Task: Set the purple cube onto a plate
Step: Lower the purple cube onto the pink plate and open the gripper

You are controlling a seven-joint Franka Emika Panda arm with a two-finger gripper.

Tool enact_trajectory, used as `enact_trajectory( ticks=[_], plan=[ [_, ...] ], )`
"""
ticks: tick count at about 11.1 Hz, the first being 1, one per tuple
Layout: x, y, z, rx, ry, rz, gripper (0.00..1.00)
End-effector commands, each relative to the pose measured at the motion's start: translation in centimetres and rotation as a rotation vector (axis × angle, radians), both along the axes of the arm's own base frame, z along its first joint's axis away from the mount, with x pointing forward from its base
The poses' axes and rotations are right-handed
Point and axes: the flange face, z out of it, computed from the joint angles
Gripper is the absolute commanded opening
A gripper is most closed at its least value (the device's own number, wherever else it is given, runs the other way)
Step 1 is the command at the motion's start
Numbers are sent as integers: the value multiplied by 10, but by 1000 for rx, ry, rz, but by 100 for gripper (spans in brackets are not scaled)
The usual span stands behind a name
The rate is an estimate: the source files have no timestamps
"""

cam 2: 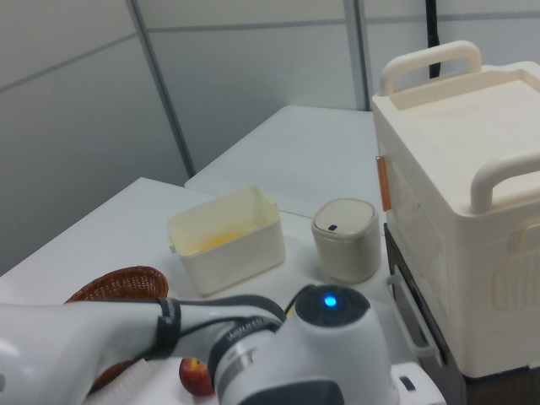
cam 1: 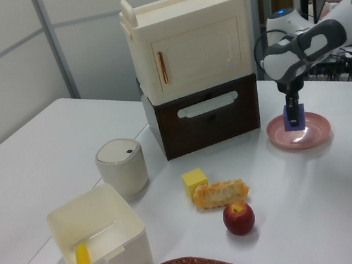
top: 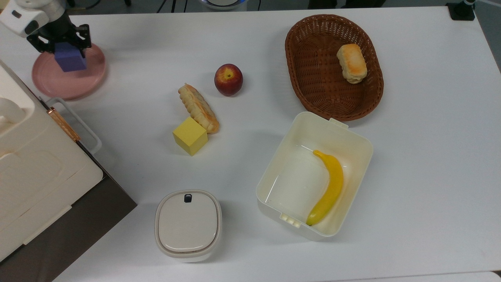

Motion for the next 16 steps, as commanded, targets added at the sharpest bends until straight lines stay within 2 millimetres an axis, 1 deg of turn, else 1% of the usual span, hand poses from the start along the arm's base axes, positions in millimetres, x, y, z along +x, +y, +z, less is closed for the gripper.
enact_trajectory(
  ticks=[1,2,3,5,6,8,9,10,12,13,14,15,16],
  plan=[
    [-4,-14,-33,-20,-18,31,56],
    [-4,-16,-34,-20,-17,32,84],
    [-6,-20,-31,-23,-20,35,100],
    [-3,-22,-18,-31,-27,26,100],
    [0,-25,-1,-38,-33,20,100],
    [16,-14,48,-7,18,-2,100],
    [27,6,58,24,52,3,100],
    [43,38,54,48,77,25,100],
    [69,104,53,77,107,-39,100],
    [81,135,62,70,85,-80,100],
    [88,159,74,58,59,-138,100],
    [95,186,87,50,33,-173,100],
    [98,212,108,41,9,-196,100]
  ],
)
